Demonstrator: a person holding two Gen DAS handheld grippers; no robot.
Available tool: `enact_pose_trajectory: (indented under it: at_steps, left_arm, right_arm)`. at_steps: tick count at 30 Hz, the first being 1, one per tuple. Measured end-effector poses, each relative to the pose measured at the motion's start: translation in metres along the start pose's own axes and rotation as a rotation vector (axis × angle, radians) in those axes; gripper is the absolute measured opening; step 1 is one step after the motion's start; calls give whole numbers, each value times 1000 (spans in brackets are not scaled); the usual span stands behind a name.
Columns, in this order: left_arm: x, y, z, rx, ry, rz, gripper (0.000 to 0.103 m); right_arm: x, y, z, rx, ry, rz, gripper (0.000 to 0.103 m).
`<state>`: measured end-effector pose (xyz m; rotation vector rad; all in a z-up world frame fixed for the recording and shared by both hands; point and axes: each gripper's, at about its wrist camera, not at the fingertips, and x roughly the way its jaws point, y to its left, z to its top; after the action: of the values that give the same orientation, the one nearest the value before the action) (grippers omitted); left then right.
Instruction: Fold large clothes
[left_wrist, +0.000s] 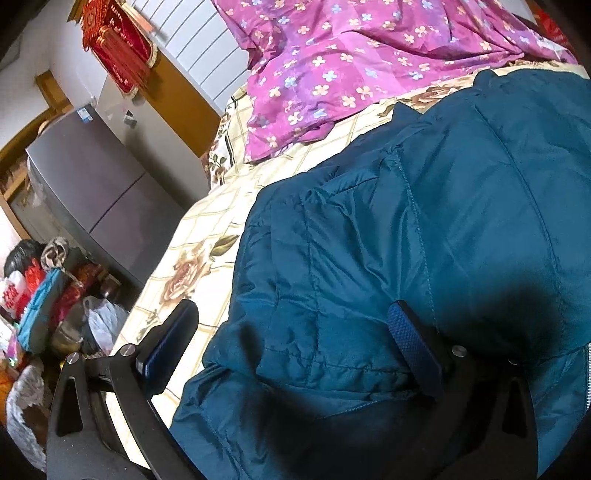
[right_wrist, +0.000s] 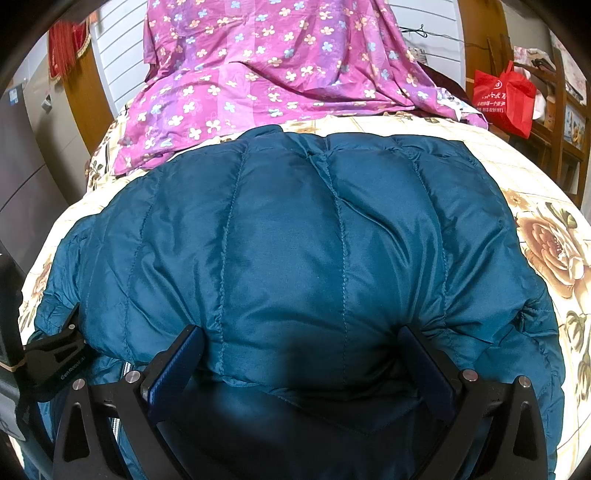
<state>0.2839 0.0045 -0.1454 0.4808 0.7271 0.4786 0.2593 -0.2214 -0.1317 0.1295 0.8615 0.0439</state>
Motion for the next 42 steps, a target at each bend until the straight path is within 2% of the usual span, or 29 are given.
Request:
enact_pose_trajectory:
  at_steps: [7, 10, 12, 17, 19, 22, 25, 30, 35, 37, 40, 42]
  left_arm:
    - [-8, -13, -2, 65, -38, 78, 103]
    - [-7, -11, -2, 92, -58, 47, 103]
    - [-1, 0, -1, 41, -23, -43, 103]
    - [41, 48, -2, -251, 177, -424, 103]
    - [55, 59, -7, -334, 216, -541, 103]
    - [56, 63, -6, -321, 214, -616, 103]
    - [45, 83, -8, -340, 175, -681, 102]
    - [2, 120, -29, -372, 100, -692, 102]
    - [-44, 145, -59, -319, 60, -710, 102]
    - [-56, 146, -75, -279, 75, -727, 102]
    - [-68, 141, -98, -260, 115, -756, 102]
    - [-78, 137, -116, -247, 127, -745, 102]
  right_arm:
    - [0, 0, 0, 1, -1, 2, 103]
    - [0, -1, 0, 1, 0, 2, 103]
    - [1, -1, 0, 2, 1, 2, 103]
    - [1, -3, -2, 2, 3, 1, 103]
    - [1, -3, -2, 3, 3, 3, 103]
    - [3, -2, -2, -1, 6, -4, 103]
    - [1, -1, -4, -13, 9, -13, 103]
    - [-36, 6, -20, -31, -18, -3, 103]
    - [-98, 15, -53, -91, -49, -25, 103]
    - [-121, 12, -74, -104, -66, -61, 103]
    - [-153, -3, -114, -84, -78, -71, 103]
    - [-166, -12, -131, -68, -78, -86, 103]
